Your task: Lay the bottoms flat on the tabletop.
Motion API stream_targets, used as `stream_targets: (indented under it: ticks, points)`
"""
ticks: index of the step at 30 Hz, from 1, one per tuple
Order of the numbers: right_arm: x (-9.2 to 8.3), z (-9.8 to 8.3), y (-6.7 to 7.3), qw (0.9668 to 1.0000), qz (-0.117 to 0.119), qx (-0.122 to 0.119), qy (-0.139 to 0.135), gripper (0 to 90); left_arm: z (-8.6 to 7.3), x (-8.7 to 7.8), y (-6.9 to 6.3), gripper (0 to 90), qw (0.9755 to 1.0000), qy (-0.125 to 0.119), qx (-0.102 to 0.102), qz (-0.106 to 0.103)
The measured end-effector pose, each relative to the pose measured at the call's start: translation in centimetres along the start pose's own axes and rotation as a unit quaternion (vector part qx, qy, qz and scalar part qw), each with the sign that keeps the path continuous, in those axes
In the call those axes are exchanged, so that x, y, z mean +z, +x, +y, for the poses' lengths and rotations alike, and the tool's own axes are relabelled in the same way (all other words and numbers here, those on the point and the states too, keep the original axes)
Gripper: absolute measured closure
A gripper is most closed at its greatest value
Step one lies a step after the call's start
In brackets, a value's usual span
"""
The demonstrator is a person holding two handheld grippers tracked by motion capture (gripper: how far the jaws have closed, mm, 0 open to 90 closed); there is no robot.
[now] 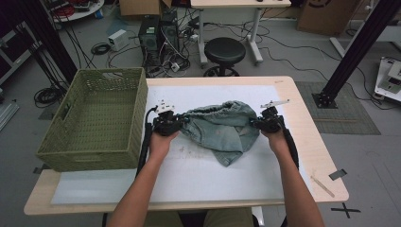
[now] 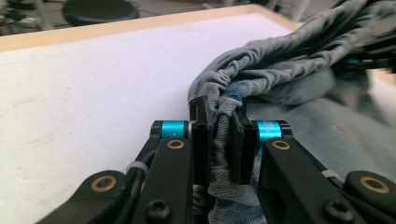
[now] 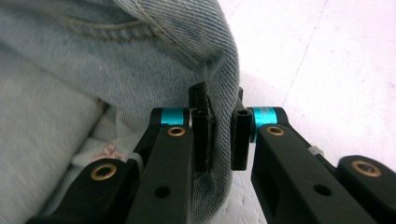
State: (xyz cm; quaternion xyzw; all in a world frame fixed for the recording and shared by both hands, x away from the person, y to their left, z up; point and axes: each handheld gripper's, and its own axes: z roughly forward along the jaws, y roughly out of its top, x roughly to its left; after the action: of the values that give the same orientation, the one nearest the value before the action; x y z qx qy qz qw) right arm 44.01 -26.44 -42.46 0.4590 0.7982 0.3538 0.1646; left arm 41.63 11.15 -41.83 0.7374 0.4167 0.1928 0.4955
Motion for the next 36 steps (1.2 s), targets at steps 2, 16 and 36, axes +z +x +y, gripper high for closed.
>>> stream_targets:
  ticks: [2,16,36]
  points:
    - [0.1,-0.2,0.0,1.0000,-0.002,-0.002,0.004,75.5,-0.2,0.6,-0.3,78.1,0.9999,0.001,-0.003,0.012]
    - [-4.0,1.0,3.4,0.9845,0.006,-0.067,-0.162,52.1,-0.3,0.7,0.3,63.2,0.9996,-0.006,-0.022,0.015]
    - [0.1,3.2,7.2,0.9775,0.119,-0.136,-0.108,53.8,-0.4,0.5,0.1,62.7,0.9997,-0.013,-0.018,0.013]
